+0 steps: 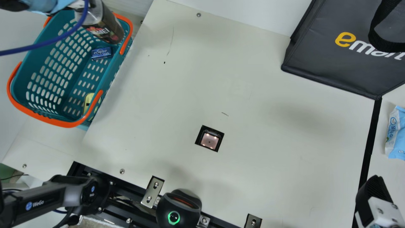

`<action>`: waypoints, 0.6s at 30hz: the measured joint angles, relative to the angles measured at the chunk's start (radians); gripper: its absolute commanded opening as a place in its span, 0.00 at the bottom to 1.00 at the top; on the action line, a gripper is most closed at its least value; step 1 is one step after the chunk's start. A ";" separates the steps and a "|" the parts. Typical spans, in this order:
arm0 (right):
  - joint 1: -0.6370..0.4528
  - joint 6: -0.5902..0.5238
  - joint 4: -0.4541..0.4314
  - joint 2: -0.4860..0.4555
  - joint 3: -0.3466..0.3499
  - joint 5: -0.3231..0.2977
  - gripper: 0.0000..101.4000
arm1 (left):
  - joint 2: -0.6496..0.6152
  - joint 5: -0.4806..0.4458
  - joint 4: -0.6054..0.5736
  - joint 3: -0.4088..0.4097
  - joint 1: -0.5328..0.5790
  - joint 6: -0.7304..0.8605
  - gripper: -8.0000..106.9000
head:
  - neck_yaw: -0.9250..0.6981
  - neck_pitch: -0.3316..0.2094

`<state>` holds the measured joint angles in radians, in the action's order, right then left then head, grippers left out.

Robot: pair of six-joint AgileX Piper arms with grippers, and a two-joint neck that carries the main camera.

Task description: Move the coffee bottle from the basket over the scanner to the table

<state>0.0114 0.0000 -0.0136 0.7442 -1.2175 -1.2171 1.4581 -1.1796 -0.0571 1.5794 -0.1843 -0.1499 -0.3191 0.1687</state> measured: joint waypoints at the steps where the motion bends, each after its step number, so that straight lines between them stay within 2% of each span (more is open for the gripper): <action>1: 0.000 0.000 0.000 0.000 0.000 0.000 0.94 | 0.000 0.003 0.009 -0.008 0.025 -0.014 0.00 | 0.000 0.000; 11: 0.000 0.000 0.000 0.000 0.000 0.000 0.94 | 0.029 0.065 0.072 -0.096 0.231 -0.112 0.00 | 0.002 0.000; 18: 0.000 0.000 0.000 0.000 0.000 0.000 0.94 | 0.055 0.118 0.089 -0.165 0.294 -0.127 0.00 | 0.002 0.000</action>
<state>0.0114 0.0000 -0.0136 0.7442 -1.2175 -1.2170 1.5130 -1.0620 0.0320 1.4147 0.1101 -0.2773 -0.3175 0.1687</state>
